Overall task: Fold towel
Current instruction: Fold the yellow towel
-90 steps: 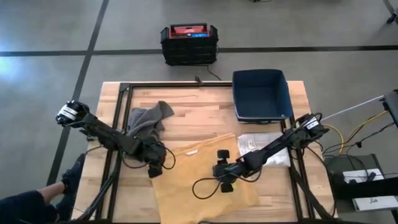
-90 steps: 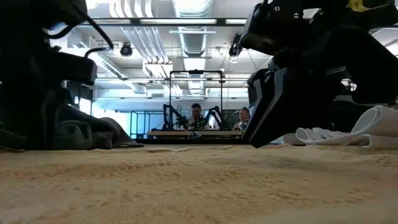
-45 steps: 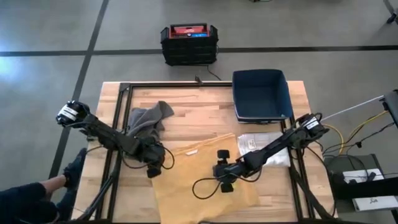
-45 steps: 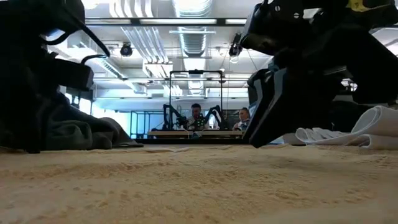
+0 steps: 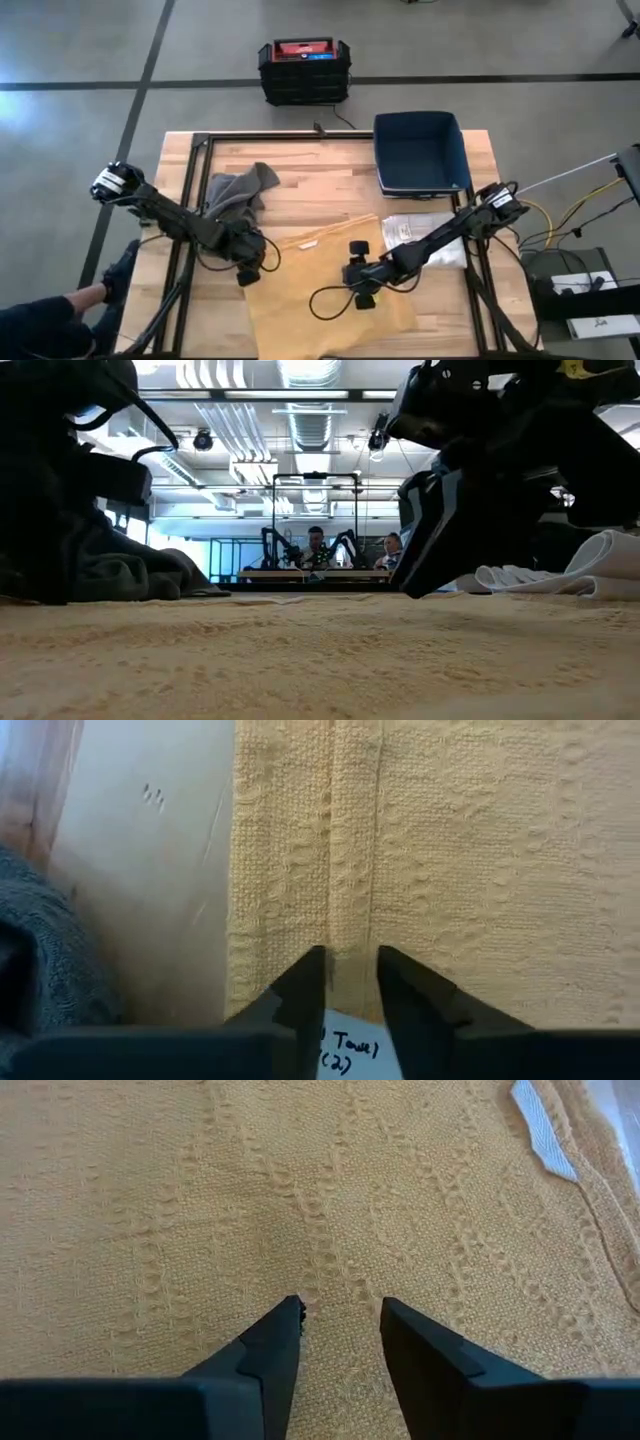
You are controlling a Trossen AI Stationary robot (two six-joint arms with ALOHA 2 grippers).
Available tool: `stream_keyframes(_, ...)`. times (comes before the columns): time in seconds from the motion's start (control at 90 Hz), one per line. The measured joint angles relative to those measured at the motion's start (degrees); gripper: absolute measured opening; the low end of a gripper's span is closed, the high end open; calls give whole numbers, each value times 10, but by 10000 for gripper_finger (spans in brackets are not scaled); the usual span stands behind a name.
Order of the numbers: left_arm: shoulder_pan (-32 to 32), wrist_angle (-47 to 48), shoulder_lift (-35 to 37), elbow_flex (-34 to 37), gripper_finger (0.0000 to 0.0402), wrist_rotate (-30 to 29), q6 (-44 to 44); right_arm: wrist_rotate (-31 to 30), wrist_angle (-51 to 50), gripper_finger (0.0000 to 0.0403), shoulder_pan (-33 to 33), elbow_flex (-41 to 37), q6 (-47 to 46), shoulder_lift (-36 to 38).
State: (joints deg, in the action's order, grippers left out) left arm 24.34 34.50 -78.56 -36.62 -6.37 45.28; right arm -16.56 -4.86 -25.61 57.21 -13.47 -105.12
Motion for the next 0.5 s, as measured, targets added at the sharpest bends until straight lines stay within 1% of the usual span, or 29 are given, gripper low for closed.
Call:
stream_keyframes(0.089,0,0,0,0,119,1,0,0,0,128,0,0,0,0)
stream_keyframes(0.167,0,0,0,0,115,1,0,0,0,124,0,0,0,0)
stream_keyframes(0.5,0,-6,0,0,8,14,-3,0,0,96,0,0,0,0)
